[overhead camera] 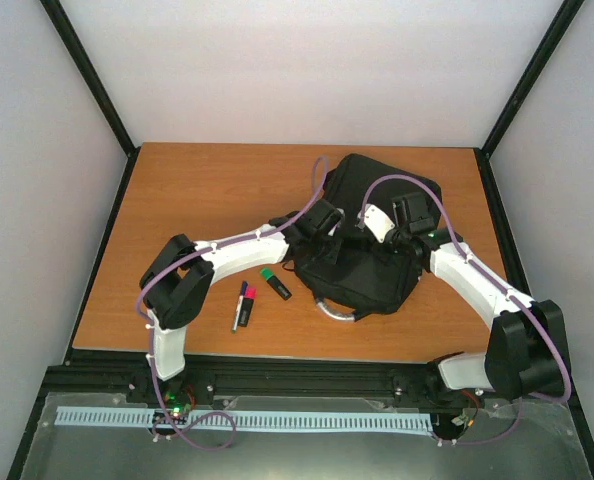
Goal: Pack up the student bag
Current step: Place the stationery in the student bag.
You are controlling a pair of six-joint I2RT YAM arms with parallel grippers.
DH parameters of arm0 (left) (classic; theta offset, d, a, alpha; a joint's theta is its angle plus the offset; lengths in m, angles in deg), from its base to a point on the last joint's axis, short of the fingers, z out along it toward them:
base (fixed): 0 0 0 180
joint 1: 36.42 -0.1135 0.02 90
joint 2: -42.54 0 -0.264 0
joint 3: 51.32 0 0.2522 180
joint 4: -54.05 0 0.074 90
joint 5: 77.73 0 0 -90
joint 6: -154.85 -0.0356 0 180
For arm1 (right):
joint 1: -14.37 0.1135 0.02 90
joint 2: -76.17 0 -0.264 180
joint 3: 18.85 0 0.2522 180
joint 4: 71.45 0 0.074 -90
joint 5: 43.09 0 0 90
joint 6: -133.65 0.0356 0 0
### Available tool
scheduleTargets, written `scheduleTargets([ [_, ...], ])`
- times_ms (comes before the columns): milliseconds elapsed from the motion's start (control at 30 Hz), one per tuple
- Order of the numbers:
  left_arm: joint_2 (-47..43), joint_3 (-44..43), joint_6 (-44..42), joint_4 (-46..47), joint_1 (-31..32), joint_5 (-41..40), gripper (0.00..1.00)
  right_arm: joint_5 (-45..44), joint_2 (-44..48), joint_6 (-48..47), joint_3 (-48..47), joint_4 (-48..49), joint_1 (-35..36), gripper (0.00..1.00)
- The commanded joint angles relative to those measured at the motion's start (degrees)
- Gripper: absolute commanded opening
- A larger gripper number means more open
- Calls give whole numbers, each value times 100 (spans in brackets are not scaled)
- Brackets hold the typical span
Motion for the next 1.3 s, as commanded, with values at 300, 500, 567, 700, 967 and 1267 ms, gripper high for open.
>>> scheduleTargets([
  [300,104,-407,297,-278,-157,-432,31,331,128,-18,-18,-67,70,3],
  [500,-801,557,293,-278,-151,-340,40,332,117,-37,-17,-57,62,3],
  [567,-983,836,274,-210,-150,-141,40,342,110,-39,-12,-58,65,3],
  [700,-1116,1241,216,54,-151,267,27,336,68,-55,-17,-60,69,3],
  [967,-762,981,-19,352,-151,57,6,329,33,-48,-13,-69,69,3],
  [1267,523,-492,-386,596,-167,-715,2,312,7,-47,-18,-78,65,3],
])
